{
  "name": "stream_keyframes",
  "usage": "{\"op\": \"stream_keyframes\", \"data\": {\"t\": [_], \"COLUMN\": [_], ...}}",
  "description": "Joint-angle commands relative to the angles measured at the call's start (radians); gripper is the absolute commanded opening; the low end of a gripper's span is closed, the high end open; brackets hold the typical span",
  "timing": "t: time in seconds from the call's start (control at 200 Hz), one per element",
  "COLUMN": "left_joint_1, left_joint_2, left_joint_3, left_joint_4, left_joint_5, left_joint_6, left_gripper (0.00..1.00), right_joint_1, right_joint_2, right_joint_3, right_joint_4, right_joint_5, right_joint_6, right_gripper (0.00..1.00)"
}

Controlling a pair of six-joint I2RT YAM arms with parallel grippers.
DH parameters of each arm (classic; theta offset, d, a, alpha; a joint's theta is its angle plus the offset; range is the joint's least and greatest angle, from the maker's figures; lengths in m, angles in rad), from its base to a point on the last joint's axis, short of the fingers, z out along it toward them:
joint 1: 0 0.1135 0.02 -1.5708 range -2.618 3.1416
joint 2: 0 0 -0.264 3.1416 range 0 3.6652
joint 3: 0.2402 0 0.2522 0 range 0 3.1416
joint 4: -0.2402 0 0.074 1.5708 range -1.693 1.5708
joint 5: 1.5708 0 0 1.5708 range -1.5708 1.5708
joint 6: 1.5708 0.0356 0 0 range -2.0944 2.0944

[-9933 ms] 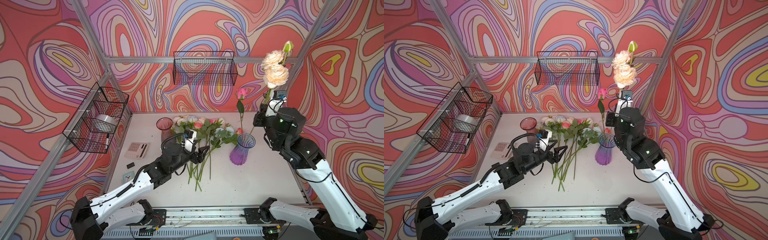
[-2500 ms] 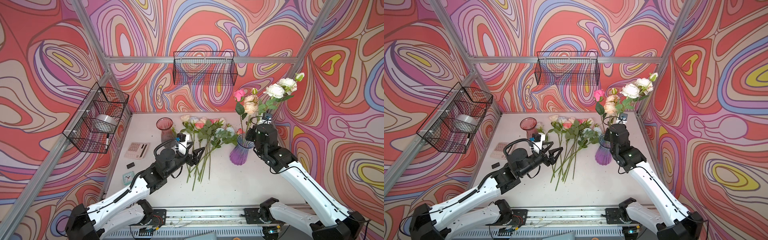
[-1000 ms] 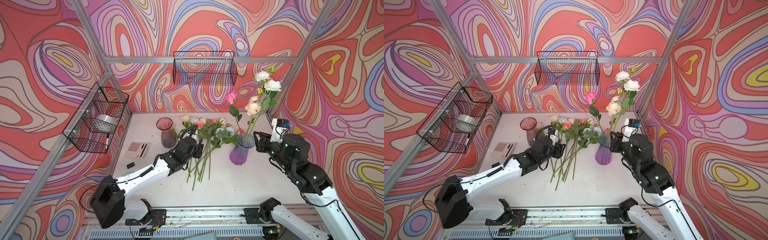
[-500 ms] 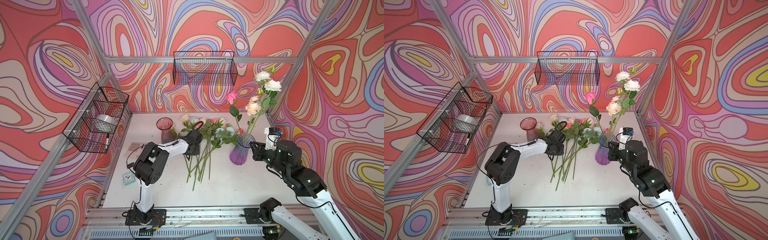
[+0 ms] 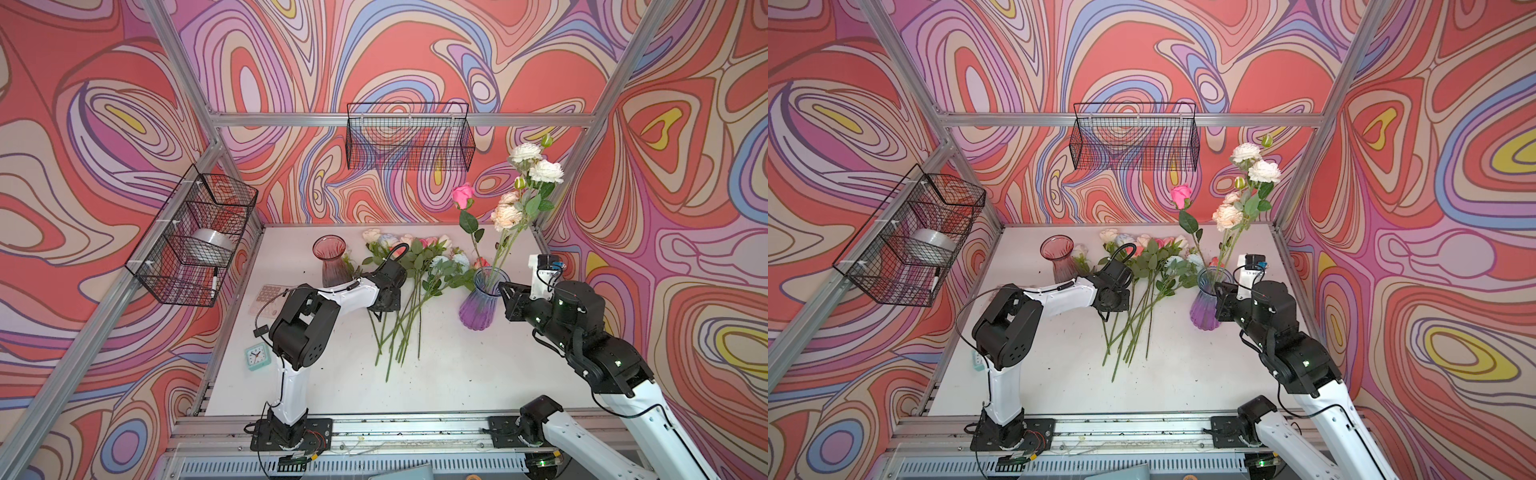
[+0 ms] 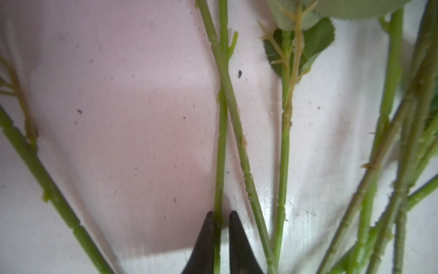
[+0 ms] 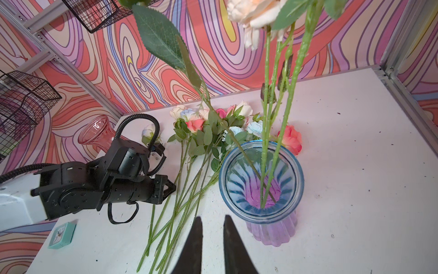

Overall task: Arrange the flowers into the vase
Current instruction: 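Close the left gripper on a white rose stem among the loose stems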

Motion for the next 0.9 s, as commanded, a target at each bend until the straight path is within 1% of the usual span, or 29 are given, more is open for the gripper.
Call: {"op": "stream_keyframes", "data": {"t": [0.0,0.195,0.391,0.591,0.701,0.791,0.896], "left_joint_1": [0.0,0.0,0.0,0.0,0.0,0.0,0.0], "left_joint_2": [0.026,-0.099,-0.264,-0.353,-0.413,-0.478,-0.55], "left_joint_3": [-0.026,-0.055,-0.088,-0.094,-0.11,-0.151,-0.211], "left_joint_4": [-0.075,-0.083,-0.101,-0.13,-0.117,-0.051,0.083], "left_joint_5": [0.003,-0.015,-0.049,-0.074,-0.035,0.026,0.17], "left_joint_6": [0.011,0.015,0.0,0.017,0.029,0.052,0.062], "left_gripper": [0.0,0.0,0.0,0.0,0.0,0.0,0.0], "right_joint_1": [-0.002,-0.001,-0.002,-0.002,-0.002,-0.001,-0.002], "right_joint_2": [-0.009,-0.015,-0.008,-0.01,-0.017,-0.02,-0.015], "right_joint_3": [0.012,0.014,0.019,0.021,0.022,0.017,0.007], "right_joint_4": [0.014,0.026,0.035,0.041,0.04,0.043,0.059], "right_joint_5": [-0.005,-0.005,-0.016,-0.025,-0.027,-0.028,-0.051], "right_joint_6": [-0.013,-0.012,-0.012,-0.007,-0.004,-0.002,0.009], "right_gripper": [0.17,0.18,0.18,0.18,0.18,0.18,0.18]}}
